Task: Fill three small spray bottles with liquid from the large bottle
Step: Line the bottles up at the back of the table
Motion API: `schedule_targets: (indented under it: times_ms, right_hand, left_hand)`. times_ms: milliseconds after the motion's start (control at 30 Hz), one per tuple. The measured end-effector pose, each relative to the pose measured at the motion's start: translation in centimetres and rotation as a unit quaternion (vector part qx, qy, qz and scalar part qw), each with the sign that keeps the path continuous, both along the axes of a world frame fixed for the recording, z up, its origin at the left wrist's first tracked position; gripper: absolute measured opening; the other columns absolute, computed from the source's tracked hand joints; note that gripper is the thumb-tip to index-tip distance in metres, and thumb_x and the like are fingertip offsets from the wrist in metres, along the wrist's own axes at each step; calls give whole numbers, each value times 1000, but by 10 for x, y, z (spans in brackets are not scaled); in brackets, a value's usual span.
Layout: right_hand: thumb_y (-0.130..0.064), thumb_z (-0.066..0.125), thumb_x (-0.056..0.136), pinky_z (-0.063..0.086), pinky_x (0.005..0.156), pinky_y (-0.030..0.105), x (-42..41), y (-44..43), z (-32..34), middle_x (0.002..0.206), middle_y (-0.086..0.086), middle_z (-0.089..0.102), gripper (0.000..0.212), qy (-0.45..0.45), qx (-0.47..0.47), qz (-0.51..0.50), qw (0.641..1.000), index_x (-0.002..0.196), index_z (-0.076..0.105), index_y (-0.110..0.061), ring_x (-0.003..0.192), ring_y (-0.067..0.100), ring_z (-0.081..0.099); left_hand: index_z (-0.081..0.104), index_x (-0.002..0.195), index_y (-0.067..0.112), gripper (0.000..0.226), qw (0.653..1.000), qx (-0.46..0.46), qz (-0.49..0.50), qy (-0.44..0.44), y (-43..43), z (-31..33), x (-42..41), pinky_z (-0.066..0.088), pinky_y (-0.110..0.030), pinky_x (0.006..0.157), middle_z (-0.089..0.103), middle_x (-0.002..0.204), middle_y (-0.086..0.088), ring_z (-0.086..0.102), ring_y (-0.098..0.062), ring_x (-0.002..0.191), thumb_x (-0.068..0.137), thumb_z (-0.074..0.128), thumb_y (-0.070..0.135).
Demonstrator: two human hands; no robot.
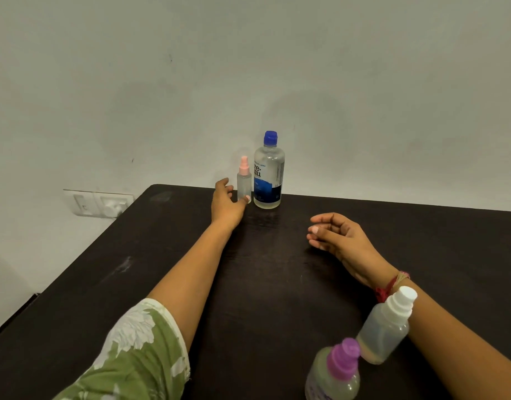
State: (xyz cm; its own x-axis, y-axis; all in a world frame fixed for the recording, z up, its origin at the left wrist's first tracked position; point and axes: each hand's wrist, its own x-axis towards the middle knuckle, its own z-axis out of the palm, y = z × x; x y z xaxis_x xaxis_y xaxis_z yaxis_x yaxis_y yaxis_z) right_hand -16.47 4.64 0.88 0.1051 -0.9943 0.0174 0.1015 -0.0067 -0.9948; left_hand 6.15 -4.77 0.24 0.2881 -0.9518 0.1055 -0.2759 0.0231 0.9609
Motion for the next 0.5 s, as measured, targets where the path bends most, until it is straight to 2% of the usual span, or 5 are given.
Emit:
schedule_targets:
  times_ms: [200, 300, 433, 467, 500]
  right_hand:
    - [3, 53, 91, 55, 79, 24, -8, 26, 11, 92, 10, 64, 17, -48, 28, -45, 997, 104, 60, -6, 85, 17, 65]
    - [1, 53, 91, 57, 78, 24, -24, 49, 12, 94, 11, 66, 17, -99, 55, -68, 991, 101, 63, -7, 84, 17, 67]
    - [-1, 50, 93, 57, 78, 24, -43, 92, 16, 98, 11, 65, 17, -43, 79, -69, 993, 102, 63, -8, 89, 17, 65]
    - [-1, 48, 94, 57, 74, 22, -47, 103, 18, 98, 10, 65, 18, -30, 84, -68, 994, 102, 63, -9, 88, 16, 65]
    - [0, 46, 95, 57, 70, 20, -50, 113, 19, 99, 9, 65, 20, -20, 89, -68, 993, 102, 63, -10, 88, 15, 65]
  left_hand:
    - [37, 137, 13, 58, 989, 45, -53, 132, 56, 15, 12, 37, -25, 99, 48, 139, -7, 47, -17, 125, 86, 65, 8]
    - [48, 128, 17, 46, 981, 56, -127, 135, 105, 16, 10, 37, -22, 94, 56, 131, -2, 51, -11, 116, 86, 65, 9]
    - [49, 131, 17, 45, 969, 77, -204, 117, 165, 14, 0, 43, -11, 78, 59, 127, 2, 56, 1, 103, 89, 63, 10]
    - [50, 129, 18, 43, 966, 78, -217, 115, 177, 12, -4, 45, -11, 80, 61, 125, 3, 56, 3, 100, 89, 62, 11]
    - [52, 126, 21, 39, 965, 79, -225, 110, 186, 8, -6, 45, -16, 92, 63, 121, 6, 56, 5, 100, 89, 63, 12]
